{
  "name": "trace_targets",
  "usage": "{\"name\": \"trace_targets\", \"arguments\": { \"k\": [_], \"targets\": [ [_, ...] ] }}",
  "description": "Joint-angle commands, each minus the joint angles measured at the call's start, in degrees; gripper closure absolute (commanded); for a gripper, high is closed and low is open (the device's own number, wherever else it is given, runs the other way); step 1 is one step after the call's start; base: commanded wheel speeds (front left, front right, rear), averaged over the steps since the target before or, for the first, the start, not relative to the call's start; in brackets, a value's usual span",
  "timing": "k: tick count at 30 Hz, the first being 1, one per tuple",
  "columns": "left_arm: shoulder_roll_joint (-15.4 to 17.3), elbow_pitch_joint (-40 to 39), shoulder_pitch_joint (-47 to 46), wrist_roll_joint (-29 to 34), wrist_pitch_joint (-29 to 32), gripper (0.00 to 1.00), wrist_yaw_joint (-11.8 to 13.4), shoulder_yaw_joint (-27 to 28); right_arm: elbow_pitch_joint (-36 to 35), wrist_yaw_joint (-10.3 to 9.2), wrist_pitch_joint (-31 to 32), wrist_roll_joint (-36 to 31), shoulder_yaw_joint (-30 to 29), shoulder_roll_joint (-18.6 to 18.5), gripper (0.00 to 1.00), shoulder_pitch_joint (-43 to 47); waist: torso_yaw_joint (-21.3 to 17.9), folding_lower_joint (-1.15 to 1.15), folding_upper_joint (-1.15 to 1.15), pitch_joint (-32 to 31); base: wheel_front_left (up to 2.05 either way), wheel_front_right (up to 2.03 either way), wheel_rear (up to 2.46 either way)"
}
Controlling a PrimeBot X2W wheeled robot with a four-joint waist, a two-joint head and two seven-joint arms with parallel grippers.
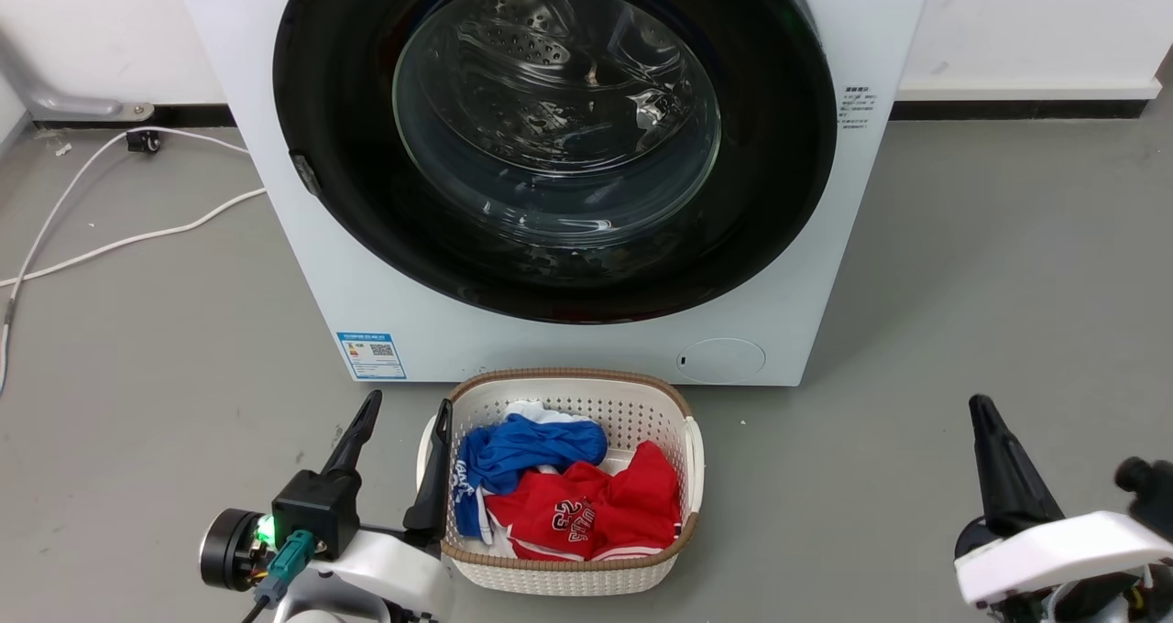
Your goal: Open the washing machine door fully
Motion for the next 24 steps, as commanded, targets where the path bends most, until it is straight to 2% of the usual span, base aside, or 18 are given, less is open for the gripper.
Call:
{"name": "trace_targets", "arguments": {
  "k": [1,6,9,11,17,24],
  "targets": [
    [0.13,-0.16,-0.24,0.07,-0.22,0.00,0.28,-0.05,-0.27,0.01,-0.14,8.98,0.35,0.14,1.00,-1.25,0.06,0.00,0.00,0.05,0.00,0.00,0.00],
    [0.07,-0.49,-0.17,-0.03,-0.22,0.00,0.62,0.02,-1.05,0.01,0.77,35.17,-0.39,0.08,1.00,-2.22,-0.16,0.00,0.00,0.44,0.00,0.00,0.00],
    [0.00,-0.97,-0.24,-0.01,-0.22,0.00,0.98,0.11,-0.77,0.01,2.00,47.36,-1.59,0.09,1.00,-3.53,-0.36,0.00,0.00,1.08,0.00,0.00,0.00],
    [-0.07,-1.47,-0.67,-0.13,-0.22,0.00,1.10,0.33,-0.59,0.01,3.23,52.76,-2.75,0.07,1.00,-5.15,-0.60,0.00,0.00,2.03,0.00,0.00,0.00],
    [-0.67,-3.14,-2.17,-0.21,-0.22,0.00,1.34,0.78,1.88,0.01,7.27,59.80,-6.23,0.07,1.00,-10.80,-0.83,0.00,0.00,5.50,0.00,0.00,0.00],
    [-1.41,-5.80,-5.77,0.76,-0.22,0.00,1.58,0.65,10.33,0.01,12.64,64.69,-9.72,-3.64,1.00,-22.92,-0.41,0.00,0.00,12.28,0.00,0.00,0.00]
  ]
}}
